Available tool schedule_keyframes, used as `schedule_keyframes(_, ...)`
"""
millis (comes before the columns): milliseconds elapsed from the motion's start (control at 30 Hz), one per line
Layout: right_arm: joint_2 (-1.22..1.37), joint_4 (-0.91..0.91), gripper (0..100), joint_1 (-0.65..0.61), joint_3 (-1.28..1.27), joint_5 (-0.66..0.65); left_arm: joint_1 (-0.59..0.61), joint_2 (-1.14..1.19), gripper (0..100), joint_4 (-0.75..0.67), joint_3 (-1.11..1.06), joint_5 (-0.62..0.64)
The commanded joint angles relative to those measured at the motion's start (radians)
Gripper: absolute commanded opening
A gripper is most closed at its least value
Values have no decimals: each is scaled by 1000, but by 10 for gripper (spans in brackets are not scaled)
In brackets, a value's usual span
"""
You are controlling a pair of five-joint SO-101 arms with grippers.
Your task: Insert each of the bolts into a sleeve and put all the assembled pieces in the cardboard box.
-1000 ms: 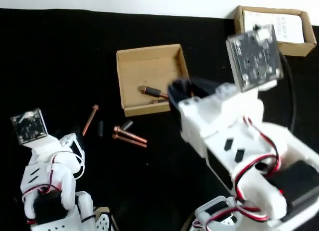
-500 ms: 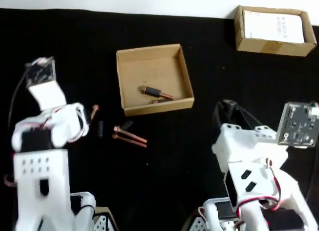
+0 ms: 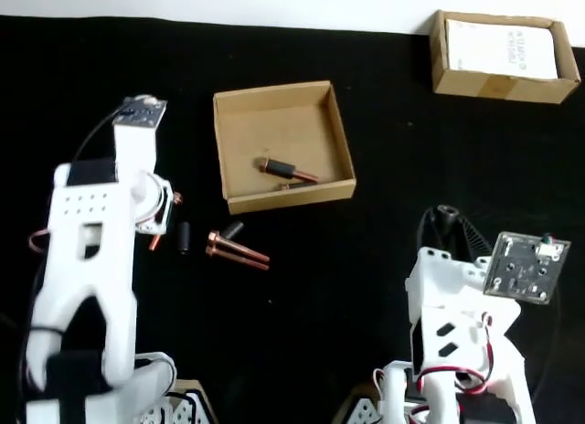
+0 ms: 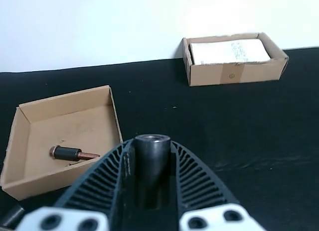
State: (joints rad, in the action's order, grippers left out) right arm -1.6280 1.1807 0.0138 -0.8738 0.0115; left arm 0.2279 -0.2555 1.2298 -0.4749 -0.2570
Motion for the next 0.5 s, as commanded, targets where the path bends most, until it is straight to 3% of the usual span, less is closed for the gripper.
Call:
schedule_keyframes(0, -8, -47, 6, 10, 1, -34, -10, 116, 165, -5, 140, -34)
schedule_keyframes(467, -7, -101, 6, 10, -38, -34, -15, 618, 163, 3, 513, -34)
